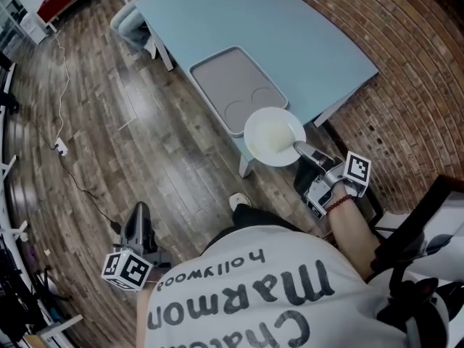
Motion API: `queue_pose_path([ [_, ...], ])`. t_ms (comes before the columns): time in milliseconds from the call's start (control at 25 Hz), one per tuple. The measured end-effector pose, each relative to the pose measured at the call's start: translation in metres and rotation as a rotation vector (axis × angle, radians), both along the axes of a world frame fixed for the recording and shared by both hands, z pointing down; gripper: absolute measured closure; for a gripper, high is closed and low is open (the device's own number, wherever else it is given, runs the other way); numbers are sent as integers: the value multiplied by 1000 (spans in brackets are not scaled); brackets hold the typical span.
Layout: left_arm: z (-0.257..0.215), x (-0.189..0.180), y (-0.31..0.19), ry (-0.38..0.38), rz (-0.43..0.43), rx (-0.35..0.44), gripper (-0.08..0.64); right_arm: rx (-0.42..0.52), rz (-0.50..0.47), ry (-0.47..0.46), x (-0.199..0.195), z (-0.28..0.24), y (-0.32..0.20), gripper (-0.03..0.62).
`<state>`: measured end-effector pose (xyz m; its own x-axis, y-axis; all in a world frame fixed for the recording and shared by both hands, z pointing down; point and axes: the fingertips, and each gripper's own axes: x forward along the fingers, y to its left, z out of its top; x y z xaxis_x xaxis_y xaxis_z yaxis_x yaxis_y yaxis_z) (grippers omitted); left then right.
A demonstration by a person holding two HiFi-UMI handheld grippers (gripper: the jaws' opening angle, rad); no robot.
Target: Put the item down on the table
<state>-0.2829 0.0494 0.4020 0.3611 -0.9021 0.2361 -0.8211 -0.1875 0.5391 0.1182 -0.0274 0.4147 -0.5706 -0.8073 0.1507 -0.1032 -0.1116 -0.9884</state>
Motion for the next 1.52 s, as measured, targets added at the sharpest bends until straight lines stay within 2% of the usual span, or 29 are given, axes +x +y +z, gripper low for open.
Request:
queue_pose_path([
  [120,3,3,-19,-21,2,-23,552,-3,7,0,7,0,-15,568],
  [480,2,19,-66,-8,12,-16,552,2,14,6,22,-2,-56,568],
  [760,8,29,-89,-22,-2,-33,552,-20,19,46,44,14,-80,568],
  [1040,0,51,-124,25,-18,12,552,-71,21,44,66,38,-108,568],
  [1280,-1,65,-141,-13,13,12,552,-83,-3,52,74,48,-126,568],
  [1520,5,67,-155,-6,15,8,552,-75,-14,54,72,53,-143,568],
])
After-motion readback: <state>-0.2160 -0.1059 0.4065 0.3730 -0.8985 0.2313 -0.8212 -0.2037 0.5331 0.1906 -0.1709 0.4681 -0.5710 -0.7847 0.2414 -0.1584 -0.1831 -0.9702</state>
